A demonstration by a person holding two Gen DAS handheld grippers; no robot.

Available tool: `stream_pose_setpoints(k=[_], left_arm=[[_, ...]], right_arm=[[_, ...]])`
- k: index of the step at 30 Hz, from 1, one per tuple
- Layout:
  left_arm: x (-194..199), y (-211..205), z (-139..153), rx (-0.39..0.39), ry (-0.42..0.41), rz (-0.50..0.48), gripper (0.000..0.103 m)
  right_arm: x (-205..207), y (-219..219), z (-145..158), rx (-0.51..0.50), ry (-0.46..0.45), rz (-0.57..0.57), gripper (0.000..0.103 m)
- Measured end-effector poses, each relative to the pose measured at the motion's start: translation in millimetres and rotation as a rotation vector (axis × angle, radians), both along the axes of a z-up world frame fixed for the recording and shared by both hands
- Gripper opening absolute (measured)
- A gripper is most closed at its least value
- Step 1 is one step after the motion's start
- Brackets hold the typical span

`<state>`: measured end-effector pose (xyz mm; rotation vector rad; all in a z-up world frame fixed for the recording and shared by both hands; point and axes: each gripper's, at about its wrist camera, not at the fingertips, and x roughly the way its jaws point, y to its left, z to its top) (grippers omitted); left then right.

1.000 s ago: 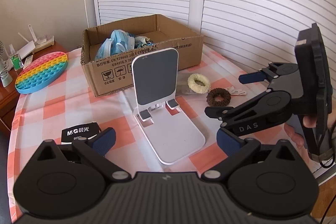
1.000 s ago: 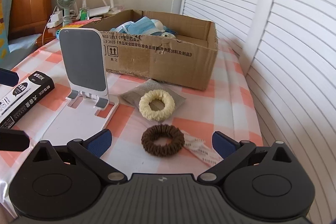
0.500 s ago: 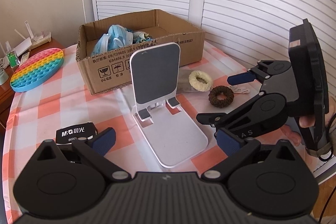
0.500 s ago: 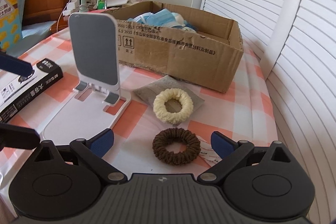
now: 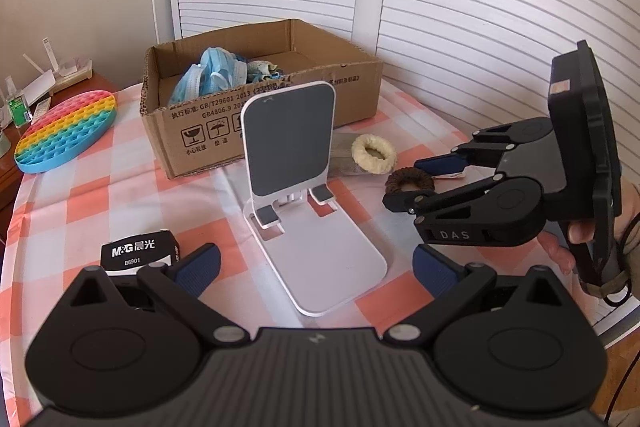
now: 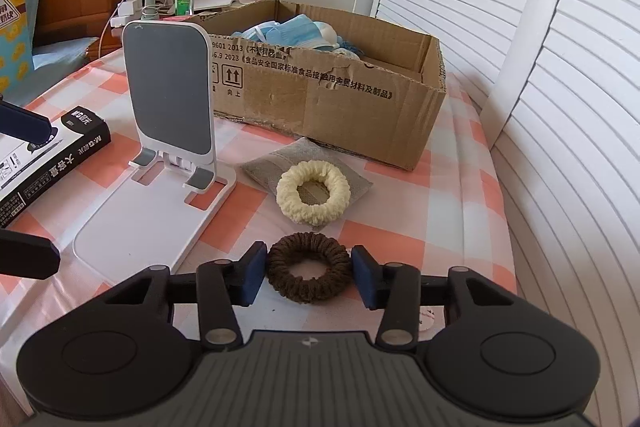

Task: Organize soft objects
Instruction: 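Close the right tool on the brown hair scrunchie, then close the left tool on the cream scrunchie while the right tool holds the brown one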

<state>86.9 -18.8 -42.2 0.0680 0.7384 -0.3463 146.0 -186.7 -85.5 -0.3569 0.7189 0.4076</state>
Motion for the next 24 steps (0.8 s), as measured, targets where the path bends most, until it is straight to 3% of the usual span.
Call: stream_pose_setpoints(k=[4, 18, 20, 21, 24], left_arm=[[-0.5, -3.8, -0.2, -0.008, 0.009, -0.038, 0.102], [3.4, -44.3, 0.8, 0.071, -0.038, -0.180, 0.099], [5.3, -50.9, 1.9, 0.068, -0.046, -0.194, 0.098], [6.5, -53.6, 2.6, 0.065, -0.046, -0.198, 0.097], [10.3, -59.9, 5.8, 0.053, -0.050, -0.214, 0.088]], right_arm=[[-5.0, -0.2, 1.1, 0.000, 0.000, 0.000, 0.049], [-37.8, -29.7, 3.4, 0.029, -0.015, 0.011, 0.049], [-39.1, -33.8, 3.0, 0.039, -0.015, 0.015, 0.054], [-40.6, -35.4, 2.9, 0.042, -0.019, 0.019, 0.062], [-45.3, -41.9, 2.3, 0.054, -0.034, 0.025, 0.071]])
